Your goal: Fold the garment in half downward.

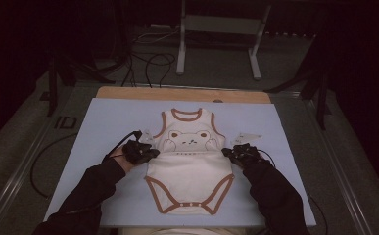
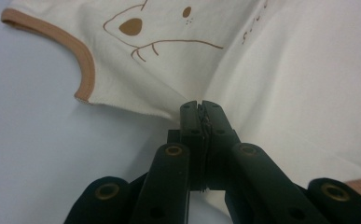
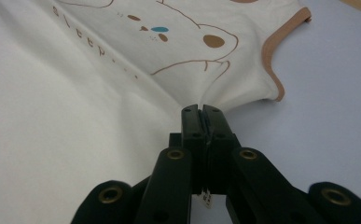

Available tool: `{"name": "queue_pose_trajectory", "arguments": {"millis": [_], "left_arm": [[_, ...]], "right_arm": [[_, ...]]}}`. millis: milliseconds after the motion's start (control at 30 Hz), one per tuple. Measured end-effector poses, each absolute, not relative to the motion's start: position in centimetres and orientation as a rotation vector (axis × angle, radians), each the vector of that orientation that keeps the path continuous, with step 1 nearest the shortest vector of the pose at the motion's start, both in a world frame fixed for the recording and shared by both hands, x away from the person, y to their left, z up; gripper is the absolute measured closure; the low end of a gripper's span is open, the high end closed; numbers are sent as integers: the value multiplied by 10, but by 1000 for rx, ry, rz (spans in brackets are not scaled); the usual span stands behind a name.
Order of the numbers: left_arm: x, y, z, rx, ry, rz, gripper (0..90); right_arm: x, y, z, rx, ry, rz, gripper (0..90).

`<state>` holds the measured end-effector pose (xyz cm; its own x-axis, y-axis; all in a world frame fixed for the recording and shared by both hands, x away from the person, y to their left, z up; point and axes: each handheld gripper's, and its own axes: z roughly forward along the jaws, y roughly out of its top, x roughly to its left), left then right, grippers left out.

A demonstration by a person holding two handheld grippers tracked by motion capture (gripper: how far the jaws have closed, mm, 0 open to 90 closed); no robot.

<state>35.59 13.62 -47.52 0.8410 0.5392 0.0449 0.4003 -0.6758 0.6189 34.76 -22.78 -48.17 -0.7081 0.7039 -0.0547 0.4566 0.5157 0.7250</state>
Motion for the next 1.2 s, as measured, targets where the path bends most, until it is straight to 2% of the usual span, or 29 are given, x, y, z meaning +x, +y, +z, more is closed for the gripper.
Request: {"name": "queue_pose_trajectory", "arguments": {"millis": [700, 1200], "left_arm": [[319, 132, -459, 2433, 571, 318, 893], [298, 138, -458, 2441, 552, 296, 894]], "right_arm": [[311, -235, -466, 895, 2440, 1049, 896], [280, -239, -459, 838, 2461, 1075, 896]]}}
